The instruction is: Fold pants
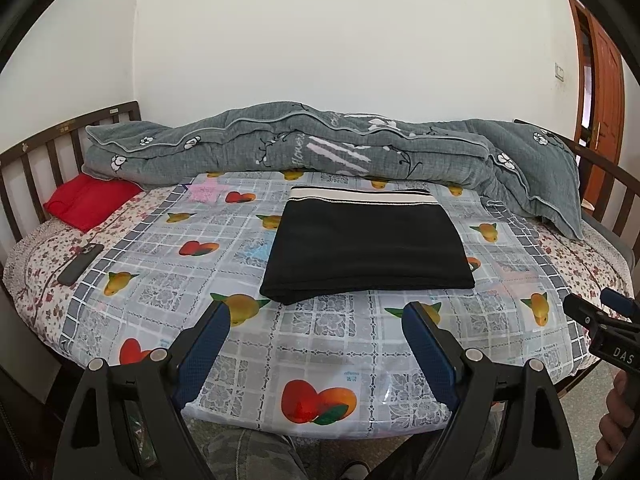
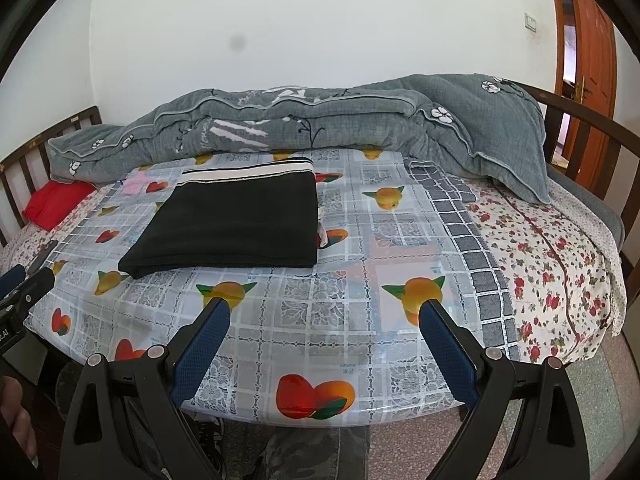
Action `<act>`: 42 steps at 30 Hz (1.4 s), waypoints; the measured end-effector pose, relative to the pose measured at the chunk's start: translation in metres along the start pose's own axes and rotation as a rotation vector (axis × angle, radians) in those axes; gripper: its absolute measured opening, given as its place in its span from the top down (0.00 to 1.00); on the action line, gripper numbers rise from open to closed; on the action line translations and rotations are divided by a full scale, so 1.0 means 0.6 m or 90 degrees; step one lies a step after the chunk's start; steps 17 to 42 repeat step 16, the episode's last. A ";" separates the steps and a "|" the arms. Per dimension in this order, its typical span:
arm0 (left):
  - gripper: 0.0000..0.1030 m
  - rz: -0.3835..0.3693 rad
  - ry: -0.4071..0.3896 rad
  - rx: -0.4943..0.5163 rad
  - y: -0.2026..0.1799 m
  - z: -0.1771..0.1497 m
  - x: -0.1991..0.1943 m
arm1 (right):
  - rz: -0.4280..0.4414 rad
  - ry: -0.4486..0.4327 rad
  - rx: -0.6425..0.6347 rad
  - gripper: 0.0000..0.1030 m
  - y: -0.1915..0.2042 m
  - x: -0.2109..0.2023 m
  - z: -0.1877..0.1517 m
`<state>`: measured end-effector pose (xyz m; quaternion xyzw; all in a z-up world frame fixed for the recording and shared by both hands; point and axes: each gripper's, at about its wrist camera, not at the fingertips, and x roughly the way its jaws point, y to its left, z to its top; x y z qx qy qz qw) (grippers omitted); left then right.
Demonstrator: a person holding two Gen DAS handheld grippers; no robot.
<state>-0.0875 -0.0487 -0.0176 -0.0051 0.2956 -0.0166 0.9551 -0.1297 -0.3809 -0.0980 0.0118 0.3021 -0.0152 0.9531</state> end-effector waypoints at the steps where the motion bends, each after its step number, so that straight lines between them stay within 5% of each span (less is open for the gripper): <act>1: 0.15 0.000 0.000 -0.001 0.001 0.000 0.000 | 0.000 -0.001 0.000 0.09 0.000 -0.001 0.000; 42: 0.15 0.004 -0.006 -0.004 -0.002 0.001 -0.001 | -0.001 -0.005 0.005 0.09 0.001 -0.007 0.003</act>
